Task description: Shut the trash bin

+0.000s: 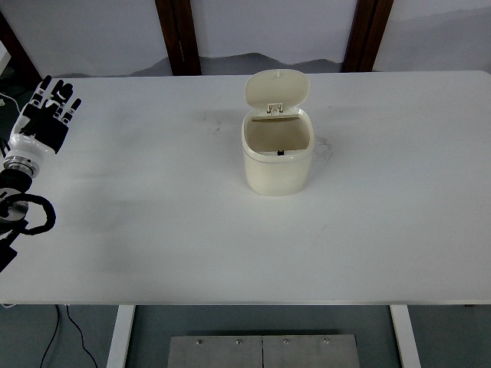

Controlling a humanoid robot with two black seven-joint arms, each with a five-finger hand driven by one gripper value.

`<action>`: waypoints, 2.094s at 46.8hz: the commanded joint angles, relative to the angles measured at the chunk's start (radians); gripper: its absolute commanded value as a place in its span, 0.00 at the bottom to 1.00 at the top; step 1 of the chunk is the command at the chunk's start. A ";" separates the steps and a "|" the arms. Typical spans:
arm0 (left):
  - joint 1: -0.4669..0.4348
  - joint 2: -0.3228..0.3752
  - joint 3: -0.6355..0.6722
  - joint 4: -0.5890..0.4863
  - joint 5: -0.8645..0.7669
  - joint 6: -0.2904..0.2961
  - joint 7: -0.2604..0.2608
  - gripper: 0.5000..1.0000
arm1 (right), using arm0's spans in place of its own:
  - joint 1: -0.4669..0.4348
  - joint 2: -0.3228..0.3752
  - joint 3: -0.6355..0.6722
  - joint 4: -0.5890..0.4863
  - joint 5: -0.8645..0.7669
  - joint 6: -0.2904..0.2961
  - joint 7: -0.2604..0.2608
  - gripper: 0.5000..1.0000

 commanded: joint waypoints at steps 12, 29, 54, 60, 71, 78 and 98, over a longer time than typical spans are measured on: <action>0.001 -0.002 0.002 -0.001 0.000 0.017 -0.002 1.00 | 0.000 0.000 0.000 0.000 0.000 0.000 0.000 0.98; -0.013 0.000 0.002 -0.001 0.000 0.017 -0.002 1.00 | 0.000 0.000 0.000 0.000 0.000 0.000 0.000 0.98; -0.013 0.005 0.000 -0.008 0.002 0.017 -0.002 1.00 | 0.000 0.000 0.000 0.000 0.000 0.000 0.000 0.98; -0.013 0.008 0.000 -0.008 0.002 0.017 0.000 1.00 | 0.000 0.000 0.000 0.000 0.000 0.000 0.000 0.98; -0.025 0.011 0.002 -0.008 0.002 0.017 0.000 1.00 | 0.000 0.000 0.000 0.000 0.000 0.000 0.000 0.98; -0.038 0.015 0.003 -0.008 0.002 0.017 0.000 1.00 | 0.000 0.000 0.000 0.000 0.000 0.000 0.000 0.98; -0.061 0.046 0.009 -0.011 0.002 0.018 0.009 1.00 | 0.000 0.000 0.000 0.000 0.000 0.000 0.000 0.98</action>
